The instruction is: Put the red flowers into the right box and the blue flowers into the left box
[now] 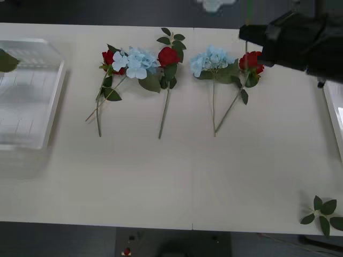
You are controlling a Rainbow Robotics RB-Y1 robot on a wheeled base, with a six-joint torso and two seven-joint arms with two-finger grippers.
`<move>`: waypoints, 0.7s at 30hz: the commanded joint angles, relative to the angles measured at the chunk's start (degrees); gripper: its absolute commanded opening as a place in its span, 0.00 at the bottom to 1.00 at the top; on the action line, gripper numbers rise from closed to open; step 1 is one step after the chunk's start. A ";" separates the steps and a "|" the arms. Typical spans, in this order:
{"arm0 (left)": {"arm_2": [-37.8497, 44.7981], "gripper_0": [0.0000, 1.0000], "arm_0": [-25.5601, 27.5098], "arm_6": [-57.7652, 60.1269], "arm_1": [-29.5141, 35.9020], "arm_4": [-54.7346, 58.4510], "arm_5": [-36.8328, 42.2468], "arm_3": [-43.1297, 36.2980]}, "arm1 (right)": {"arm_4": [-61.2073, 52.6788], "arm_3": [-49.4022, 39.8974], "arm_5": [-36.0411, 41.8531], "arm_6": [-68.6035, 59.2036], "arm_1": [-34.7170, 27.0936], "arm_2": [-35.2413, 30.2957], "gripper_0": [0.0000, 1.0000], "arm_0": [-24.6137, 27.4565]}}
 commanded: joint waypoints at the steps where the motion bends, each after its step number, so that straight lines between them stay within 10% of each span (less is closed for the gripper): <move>1: 0.08 0.72 -1.83 -1.14 2.23 0.26 -1.33 -0.56 | 0.61 0.25 -4.77 2.54 0.04 12.91 0.00 -9.28; 9: 0.08 0.72 -1.83 -1.32 2.14 0.43 -1.25 -0.83 | -3.34 8.69 -5.48 1.49 8.13 24.95 0.00 -24.74; 21: 5.71 0.73 -2.10 -3.78 2.23 7.29 12.73 -7.51 | -7.47 20.82 -8.82 1.05 22.89 31.80 0.00 -34.24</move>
